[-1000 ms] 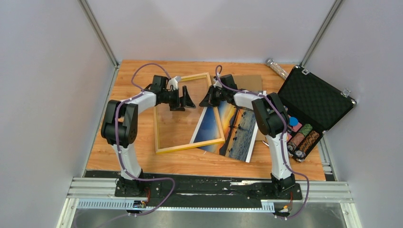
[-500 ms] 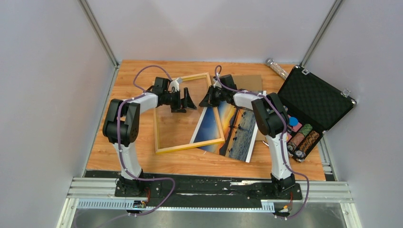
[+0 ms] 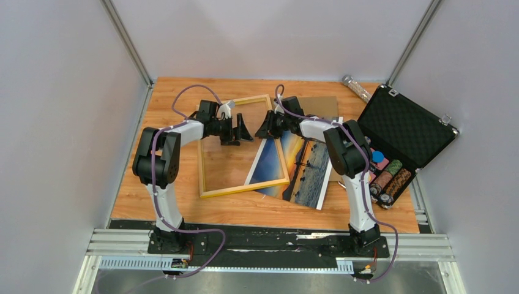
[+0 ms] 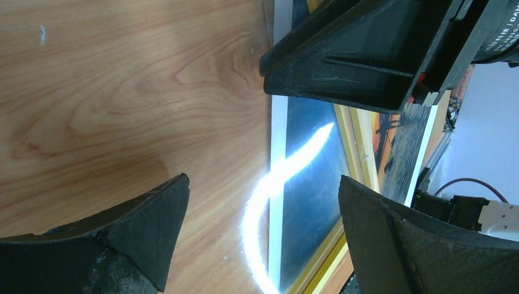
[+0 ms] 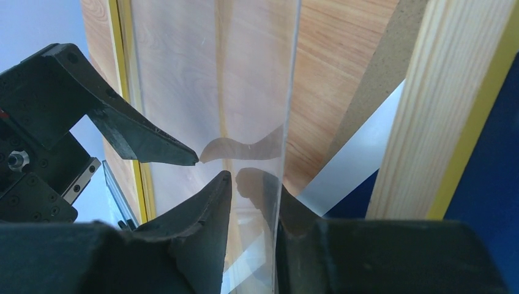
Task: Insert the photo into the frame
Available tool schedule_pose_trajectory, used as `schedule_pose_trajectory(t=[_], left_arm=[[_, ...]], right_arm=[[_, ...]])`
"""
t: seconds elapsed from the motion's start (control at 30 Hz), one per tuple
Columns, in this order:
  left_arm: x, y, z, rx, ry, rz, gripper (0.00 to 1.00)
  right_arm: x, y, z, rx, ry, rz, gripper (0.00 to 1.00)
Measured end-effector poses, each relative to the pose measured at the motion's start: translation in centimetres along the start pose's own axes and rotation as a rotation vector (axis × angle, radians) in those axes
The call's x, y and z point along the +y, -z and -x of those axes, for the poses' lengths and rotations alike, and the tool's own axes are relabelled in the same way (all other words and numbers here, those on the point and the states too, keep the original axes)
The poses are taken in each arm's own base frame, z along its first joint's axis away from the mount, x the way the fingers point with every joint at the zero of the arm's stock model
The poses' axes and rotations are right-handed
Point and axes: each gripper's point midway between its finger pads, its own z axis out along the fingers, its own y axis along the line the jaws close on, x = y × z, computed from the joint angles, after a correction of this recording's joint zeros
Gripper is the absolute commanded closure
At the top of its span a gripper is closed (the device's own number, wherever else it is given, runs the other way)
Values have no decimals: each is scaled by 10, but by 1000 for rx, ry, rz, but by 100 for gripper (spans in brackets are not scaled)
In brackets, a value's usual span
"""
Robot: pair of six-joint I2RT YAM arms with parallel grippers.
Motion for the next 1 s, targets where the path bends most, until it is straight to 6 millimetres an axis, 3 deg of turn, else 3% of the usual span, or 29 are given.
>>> schedule_pose_trajectory(t=[0.47,1.0], left_arm=[[1,-1,-1,-4,-8,-4,0],[3,-2,-3,-5,-11,-2,1]], right_arm=[[3,6,2,-16,40,-39,62],[-2,26,13,-49,73,-93,59]])
